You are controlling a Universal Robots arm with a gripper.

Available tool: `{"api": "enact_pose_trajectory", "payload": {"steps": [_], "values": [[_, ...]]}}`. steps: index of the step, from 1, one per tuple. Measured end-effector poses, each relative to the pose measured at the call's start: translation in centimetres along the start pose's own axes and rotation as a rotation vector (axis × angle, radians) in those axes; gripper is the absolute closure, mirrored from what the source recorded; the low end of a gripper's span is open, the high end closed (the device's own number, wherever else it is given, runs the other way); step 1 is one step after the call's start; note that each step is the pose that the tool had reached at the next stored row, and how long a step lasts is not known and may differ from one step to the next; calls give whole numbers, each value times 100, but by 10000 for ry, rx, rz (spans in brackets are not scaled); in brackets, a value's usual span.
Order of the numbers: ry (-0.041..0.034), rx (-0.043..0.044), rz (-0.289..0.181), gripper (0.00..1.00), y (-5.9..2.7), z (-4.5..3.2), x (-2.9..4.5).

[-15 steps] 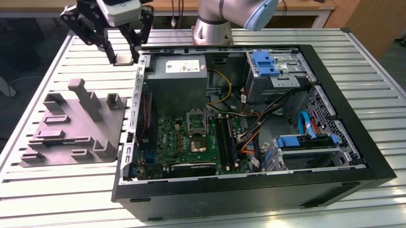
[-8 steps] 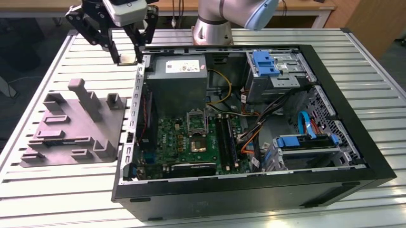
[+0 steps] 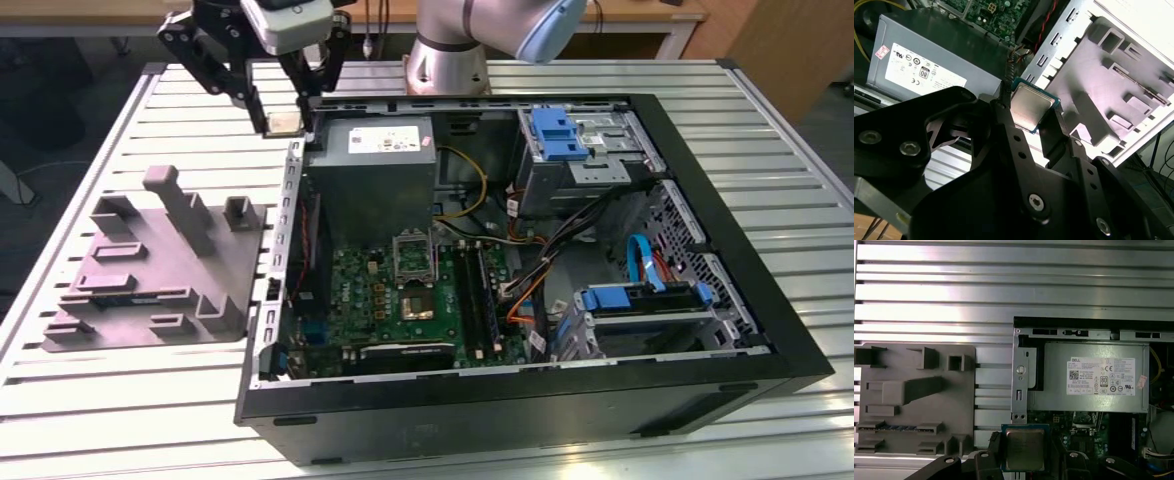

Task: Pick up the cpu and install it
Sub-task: 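Pick up the cpu and move it towards the insertion slot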

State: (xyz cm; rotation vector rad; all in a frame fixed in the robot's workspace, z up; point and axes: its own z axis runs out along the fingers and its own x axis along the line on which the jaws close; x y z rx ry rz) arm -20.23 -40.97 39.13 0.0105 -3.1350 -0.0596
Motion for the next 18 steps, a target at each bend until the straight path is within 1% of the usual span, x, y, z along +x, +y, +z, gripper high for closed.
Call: {"api": "enact_pose_trajectory", "payload": {"steps": [7,18], "values": [[-1,0,0,53,-1,0,-97],[0,0,-1,53,-1,-1,-204]]}}
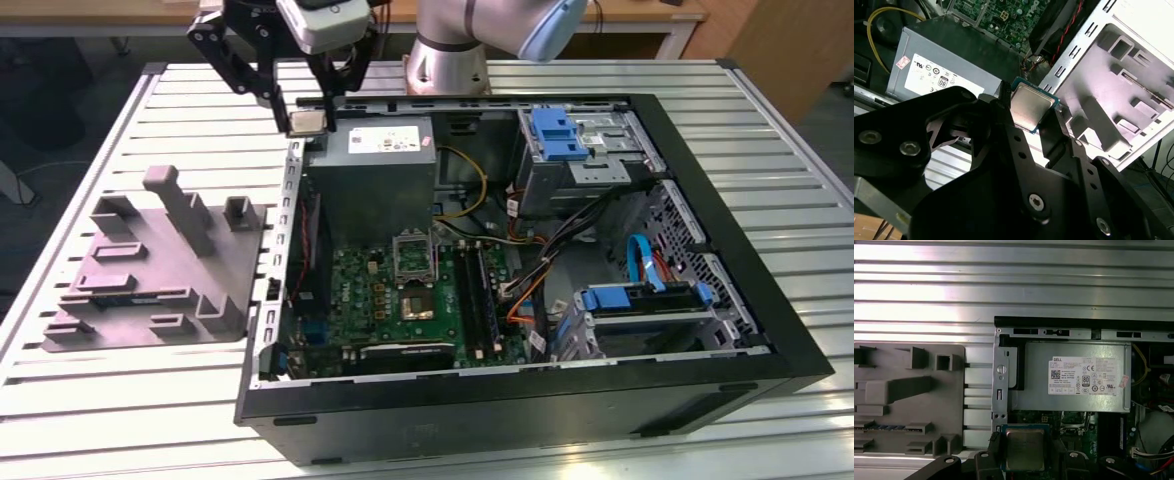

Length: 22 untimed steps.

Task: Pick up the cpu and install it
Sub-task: 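Pick up the cpu and move it towards the insertion slot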

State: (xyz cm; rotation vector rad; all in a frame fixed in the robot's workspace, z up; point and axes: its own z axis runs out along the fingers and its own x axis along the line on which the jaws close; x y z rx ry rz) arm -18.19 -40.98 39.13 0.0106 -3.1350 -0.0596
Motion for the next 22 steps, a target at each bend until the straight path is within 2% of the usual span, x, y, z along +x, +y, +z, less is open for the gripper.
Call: {"api": "enact_pose_trajectory", "payload": {"steps": [22], "values": [[0,0,0,53,-1,-1,-186]]}}
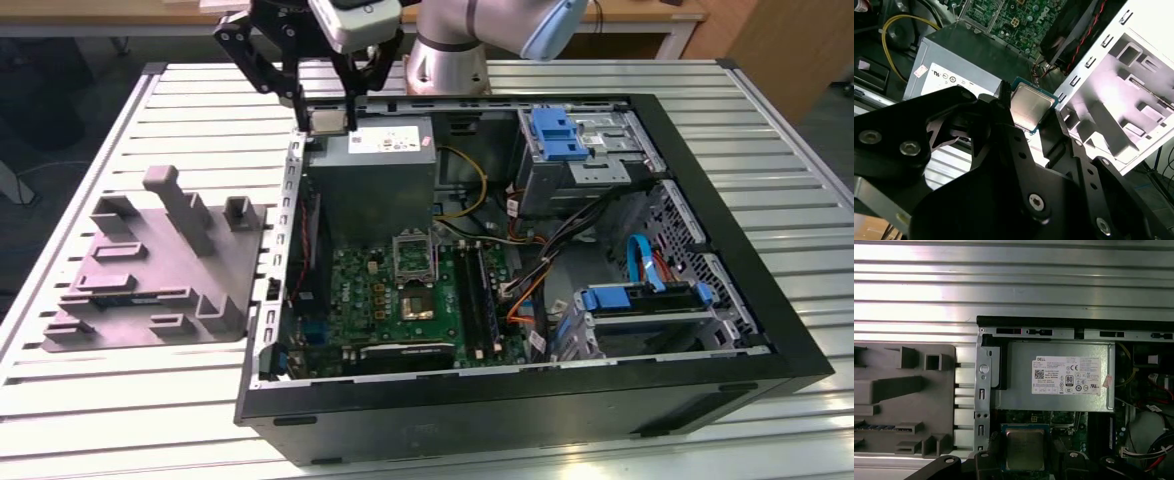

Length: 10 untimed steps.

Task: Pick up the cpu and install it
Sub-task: 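Pick up the cpu and move it towards the insertion slot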

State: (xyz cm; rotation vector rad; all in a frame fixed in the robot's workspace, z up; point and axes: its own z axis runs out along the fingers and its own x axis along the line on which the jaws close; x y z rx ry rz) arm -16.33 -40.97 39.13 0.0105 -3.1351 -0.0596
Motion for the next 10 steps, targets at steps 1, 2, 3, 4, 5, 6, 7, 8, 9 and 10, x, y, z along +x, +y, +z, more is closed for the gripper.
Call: {"api": "enact_pose_trajectory", "payload": {"steps": [1,2,3,4,5,6,7,8,9,10], "values": [[0,0,0,53,0,0,-11],[0,0,0,53,0,0,-24],[0,0,0,53,0,0,-38],[1,0,0,53,0,0,-53],[0,0,1,53,0,0,-70],[0,0,0,53,-1,0,-92],[1,1,0,53,-1,-1,-113],[1,0,0,53,-1,-1,-134],[0,0,0,53,-1,-1,-157],[1,0,0,53,-1,-1,-179]]}}
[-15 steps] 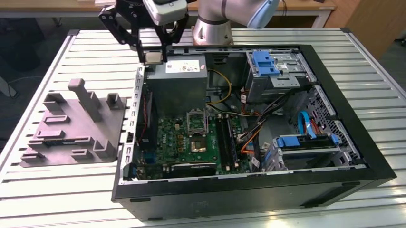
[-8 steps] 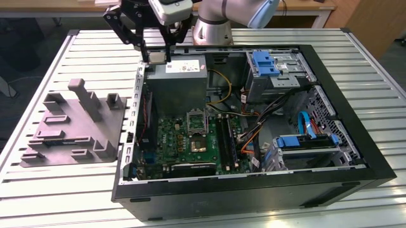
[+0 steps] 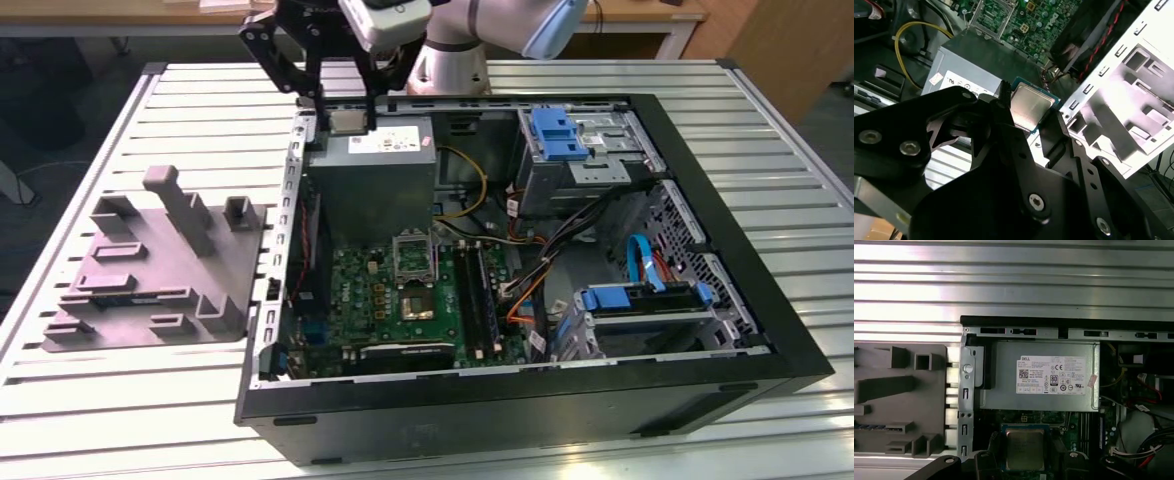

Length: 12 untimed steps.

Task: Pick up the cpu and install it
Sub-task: 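Pick up the cpu and move it towards the insertion slot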

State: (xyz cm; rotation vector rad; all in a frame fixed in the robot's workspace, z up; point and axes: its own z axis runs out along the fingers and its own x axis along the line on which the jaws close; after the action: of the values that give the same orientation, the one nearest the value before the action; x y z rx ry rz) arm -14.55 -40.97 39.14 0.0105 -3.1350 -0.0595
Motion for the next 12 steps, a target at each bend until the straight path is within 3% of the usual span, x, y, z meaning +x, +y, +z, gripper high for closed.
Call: {"api": "enact_pose_trajectory", "payload": {"steps": [3,12], "values": [[0,0,0,53,0,0,-82],[-1,-1,0,53,-3,-2,-486]]}}
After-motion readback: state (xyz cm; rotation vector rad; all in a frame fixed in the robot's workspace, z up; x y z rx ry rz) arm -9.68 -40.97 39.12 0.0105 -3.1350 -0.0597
